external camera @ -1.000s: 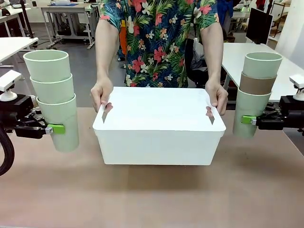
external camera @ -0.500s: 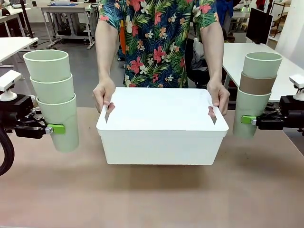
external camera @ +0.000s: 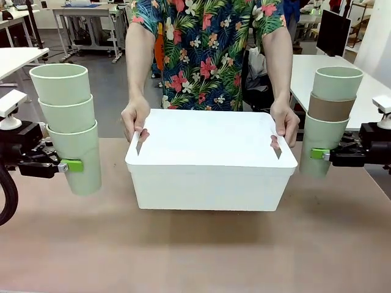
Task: Stack the cups and store them in the basket.
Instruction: Place the stack of Reusable plastic cups into the Pantry Basket.
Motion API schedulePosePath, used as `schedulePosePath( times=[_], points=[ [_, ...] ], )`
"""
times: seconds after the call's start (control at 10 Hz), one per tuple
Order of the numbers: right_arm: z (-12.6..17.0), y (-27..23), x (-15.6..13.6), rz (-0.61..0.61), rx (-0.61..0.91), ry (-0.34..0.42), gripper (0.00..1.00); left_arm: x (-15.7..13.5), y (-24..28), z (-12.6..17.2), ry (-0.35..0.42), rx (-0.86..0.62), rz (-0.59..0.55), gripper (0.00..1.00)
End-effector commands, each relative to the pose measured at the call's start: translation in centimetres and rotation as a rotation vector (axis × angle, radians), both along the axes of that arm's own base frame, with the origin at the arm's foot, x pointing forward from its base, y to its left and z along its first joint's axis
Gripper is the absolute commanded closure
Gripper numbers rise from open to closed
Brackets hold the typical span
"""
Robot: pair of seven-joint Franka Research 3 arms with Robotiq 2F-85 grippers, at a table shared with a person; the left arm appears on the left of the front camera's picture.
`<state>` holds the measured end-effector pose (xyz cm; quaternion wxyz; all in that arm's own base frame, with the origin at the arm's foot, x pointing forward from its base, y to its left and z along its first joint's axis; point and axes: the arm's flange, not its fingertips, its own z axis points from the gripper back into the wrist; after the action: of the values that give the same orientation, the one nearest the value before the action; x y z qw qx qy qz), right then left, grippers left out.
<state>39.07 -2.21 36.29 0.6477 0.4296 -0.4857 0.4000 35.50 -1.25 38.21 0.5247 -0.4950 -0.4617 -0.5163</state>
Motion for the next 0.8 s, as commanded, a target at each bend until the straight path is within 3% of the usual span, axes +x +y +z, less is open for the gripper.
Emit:
schedulePosePath(
  times=[0.0, 0.7],
  points=[
    [0.33, 0.01, 0.02, -0.002, 0.0, -0.01, 0.15, -0.1, -0.15, 0.51, 0.006, 0.0, -0.003, 0.14],
    [0.33, 0.01, 0.02, -0.002, 0.0, -0.01, 0.15, -0.1, -0.15, 0.51, 0.006, 0.0, -0.003, 0.14]
  ],
)
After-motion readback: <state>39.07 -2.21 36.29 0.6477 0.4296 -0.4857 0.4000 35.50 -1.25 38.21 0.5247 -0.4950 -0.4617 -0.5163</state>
